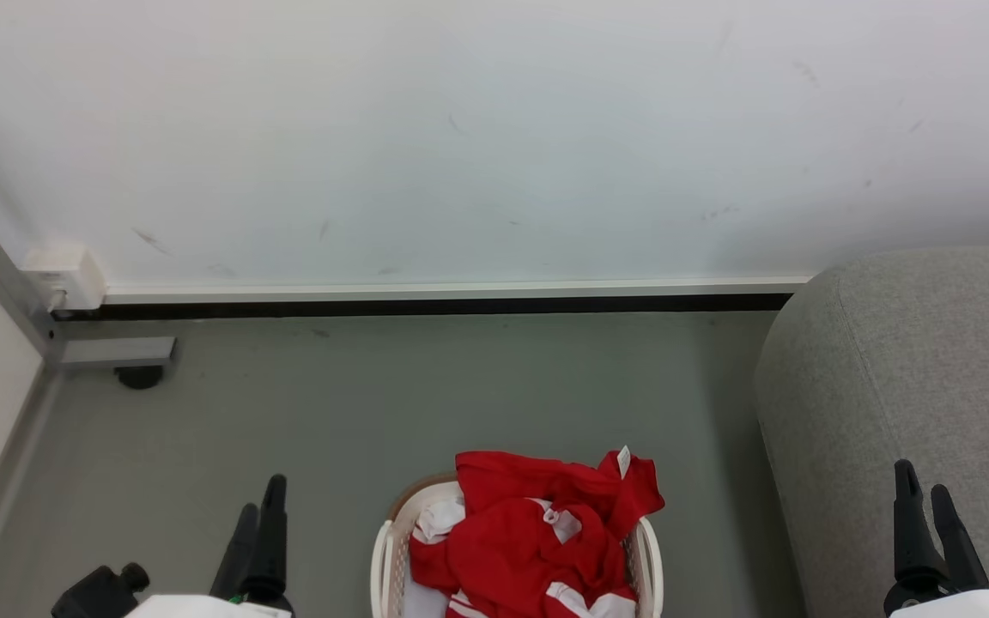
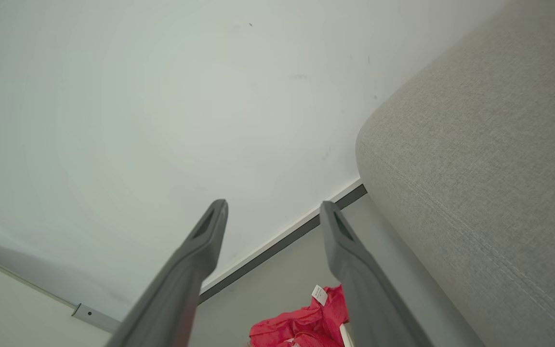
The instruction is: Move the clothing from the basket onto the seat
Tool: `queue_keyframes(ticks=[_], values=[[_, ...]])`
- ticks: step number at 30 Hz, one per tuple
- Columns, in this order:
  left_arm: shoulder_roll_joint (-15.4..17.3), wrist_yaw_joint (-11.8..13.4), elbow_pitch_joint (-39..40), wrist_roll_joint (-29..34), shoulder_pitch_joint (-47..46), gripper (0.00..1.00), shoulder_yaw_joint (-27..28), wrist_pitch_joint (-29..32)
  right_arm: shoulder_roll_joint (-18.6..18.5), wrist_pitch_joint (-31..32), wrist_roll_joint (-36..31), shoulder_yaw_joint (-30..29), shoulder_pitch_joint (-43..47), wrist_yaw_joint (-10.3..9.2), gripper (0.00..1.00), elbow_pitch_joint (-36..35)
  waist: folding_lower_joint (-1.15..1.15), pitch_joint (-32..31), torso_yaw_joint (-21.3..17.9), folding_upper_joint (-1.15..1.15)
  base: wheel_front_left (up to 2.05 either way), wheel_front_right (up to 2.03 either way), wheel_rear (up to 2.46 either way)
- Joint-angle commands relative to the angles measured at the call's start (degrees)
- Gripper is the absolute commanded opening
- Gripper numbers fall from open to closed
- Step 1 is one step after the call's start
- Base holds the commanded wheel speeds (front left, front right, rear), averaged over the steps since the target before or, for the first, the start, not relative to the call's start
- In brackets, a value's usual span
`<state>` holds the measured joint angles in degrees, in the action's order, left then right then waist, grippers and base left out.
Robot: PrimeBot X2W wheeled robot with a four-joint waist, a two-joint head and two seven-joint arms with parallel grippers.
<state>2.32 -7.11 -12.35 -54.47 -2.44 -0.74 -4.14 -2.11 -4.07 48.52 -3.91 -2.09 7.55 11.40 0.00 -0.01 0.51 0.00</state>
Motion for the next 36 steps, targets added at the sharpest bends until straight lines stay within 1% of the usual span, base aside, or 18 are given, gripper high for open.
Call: queue_keyframes(ticks=[1,14,36], values=[[0.51,-0.27,0.89,1.96,-0.26,1.00,0.06,-0.40,-0.65,-0.45,-1.78,0.11,-0.04,-0.05,1.00,-0.51,0.00,-0.03,-0.01,0.00,0.00,0.00,0.00],[0.57,0.33,0.27,14.03,0.30,1.00,-0.75,-2.79,-0.73,-2.80,-10.92,0.48,0.19,-0.06,1.00,0.07,0.00,-0.25,0.05,0.00,0.00,0.00,0.00],[0.65,0.77,1.71,28.87,1.16,1.00,-1.66,-6.09,-0.84,-6.15,-24.64,0.82,0.69,-0.08,1.00,0.63,0.00,-0.45,0.04,0.00,0.00,0.00,0.00]])
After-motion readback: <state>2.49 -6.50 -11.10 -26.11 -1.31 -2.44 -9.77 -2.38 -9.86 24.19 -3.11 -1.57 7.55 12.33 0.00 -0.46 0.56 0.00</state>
